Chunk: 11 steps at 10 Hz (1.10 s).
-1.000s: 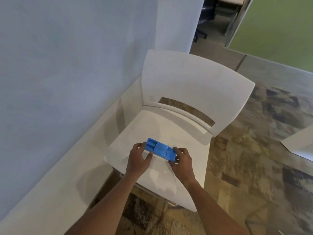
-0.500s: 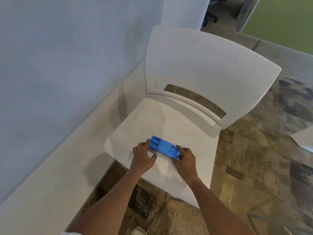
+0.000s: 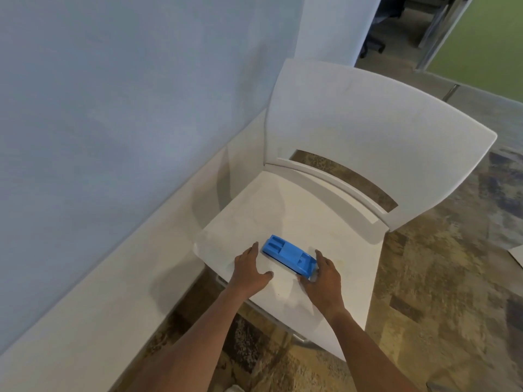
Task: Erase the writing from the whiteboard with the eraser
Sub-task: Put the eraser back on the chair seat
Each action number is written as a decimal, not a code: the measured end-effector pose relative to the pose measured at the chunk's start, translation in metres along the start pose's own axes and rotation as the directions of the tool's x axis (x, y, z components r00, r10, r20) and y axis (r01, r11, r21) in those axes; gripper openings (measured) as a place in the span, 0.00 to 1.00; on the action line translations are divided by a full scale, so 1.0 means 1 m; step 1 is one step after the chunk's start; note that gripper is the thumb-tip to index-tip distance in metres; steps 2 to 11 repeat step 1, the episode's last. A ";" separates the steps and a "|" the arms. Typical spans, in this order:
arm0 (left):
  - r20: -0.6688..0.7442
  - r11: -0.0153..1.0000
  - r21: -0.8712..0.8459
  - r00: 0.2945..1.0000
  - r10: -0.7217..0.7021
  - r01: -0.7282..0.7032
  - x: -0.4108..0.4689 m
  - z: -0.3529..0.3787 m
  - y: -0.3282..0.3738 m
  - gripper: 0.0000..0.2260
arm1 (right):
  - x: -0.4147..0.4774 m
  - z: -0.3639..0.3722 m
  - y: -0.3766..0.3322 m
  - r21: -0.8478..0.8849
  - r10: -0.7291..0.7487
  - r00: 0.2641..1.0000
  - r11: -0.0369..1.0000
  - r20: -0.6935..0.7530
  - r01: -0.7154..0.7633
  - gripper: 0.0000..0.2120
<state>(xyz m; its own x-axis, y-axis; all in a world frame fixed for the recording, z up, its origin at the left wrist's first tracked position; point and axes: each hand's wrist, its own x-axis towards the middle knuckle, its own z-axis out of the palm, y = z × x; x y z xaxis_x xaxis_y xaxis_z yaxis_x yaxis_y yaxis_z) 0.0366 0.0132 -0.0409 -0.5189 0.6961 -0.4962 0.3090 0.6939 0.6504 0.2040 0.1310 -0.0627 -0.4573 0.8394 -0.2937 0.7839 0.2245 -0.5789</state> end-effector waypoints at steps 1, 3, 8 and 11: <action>-0.032 0.998 -0.064 0.999 -0.030 0.028 -0.016 -0.013 -0.012 0.39 | -0.013 -0.005 -0.016 0.049 0.009 0.997 0.999 -0.079 -0.005 0.37; -0.032 0.998 -0.064 0.999 -0.030 0.028 -0.016 -0.013 -0.012 0.39 | -0.013 -0.005 -0.016 0.049 0.009 0.997 0.999 -0.079 -0.005 0.37; -0.032 0.998 -0.064 0.999 -0.030 0.028 -0.016 -0.013 -0.012 0.39 | -0.013 -0.005 -0.016 0.049 0.009 0.997 0.999 -0.079 -0.005 0.37; -0.032 0.998 -0.064 0.999 -0.030 0.028 -0.016 -0.013 -0.012 0.39 | -0.013 -0.005 -0.016 0.049 0.009 0.997 0.999 -0.079 -0.005 0.37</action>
